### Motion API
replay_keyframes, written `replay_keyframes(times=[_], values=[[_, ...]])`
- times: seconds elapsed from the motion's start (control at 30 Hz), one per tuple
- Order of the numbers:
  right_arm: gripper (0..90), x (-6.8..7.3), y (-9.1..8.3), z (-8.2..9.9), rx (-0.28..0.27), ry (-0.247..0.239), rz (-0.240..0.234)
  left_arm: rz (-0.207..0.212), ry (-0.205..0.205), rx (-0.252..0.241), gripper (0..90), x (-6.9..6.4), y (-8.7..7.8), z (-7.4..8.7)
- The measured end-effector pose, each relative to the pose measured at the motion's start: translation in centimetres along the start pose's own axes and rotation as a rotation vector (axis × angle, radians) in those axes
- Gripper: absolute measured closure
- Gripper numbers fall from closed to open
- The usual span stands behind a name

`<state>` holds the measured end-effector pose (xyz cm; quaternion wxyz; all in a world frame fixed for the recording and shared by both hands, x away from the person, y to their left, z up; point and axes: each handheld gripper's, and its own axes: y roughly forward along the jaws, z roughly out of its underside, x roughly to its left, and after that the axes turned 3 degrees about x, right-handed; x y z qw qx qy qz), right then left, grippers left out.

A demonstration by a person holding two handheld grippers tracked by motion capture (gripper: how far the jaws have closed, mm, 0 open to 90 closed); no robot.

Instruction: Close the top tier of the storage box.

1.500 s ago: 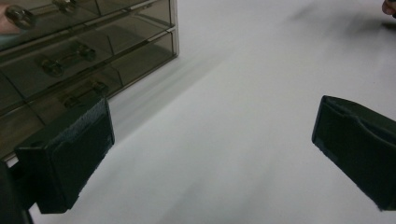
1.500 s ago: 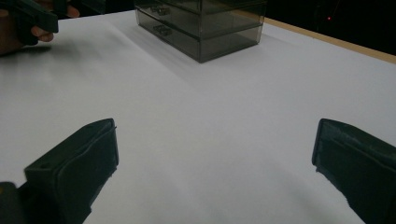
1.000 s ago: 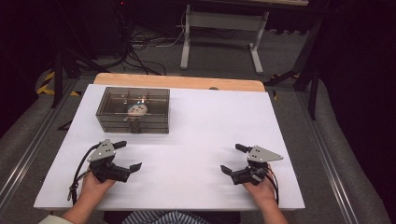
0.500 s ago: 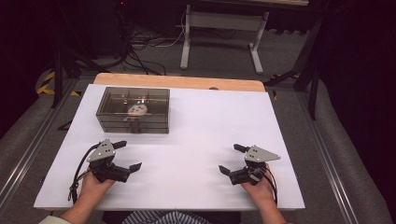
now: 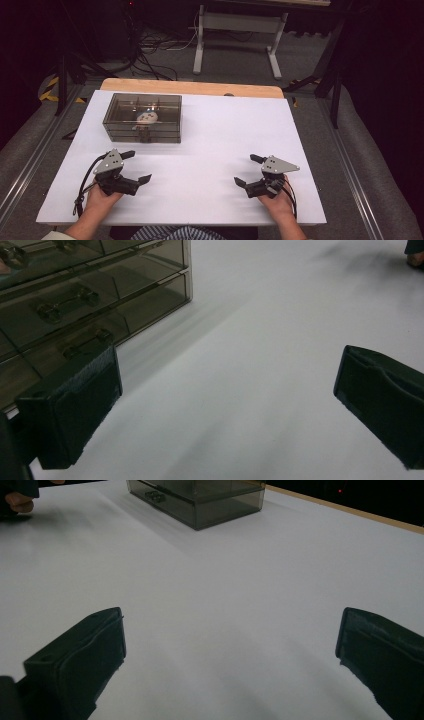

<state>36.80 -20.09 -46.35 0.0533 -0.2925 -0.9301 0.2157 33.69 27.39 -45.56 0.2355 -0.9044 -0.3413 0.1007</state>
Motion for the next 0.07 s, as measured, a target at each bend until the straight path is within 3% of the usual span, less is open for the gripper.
replay_keyframes(times=[0.07], values=[[0.0, 0.0, 0.01, 0.0, 0.001, 0.0, 0.0, 0.003, -0.001, 0.0, 0.3, 0.01, 0.01, 0.0]])
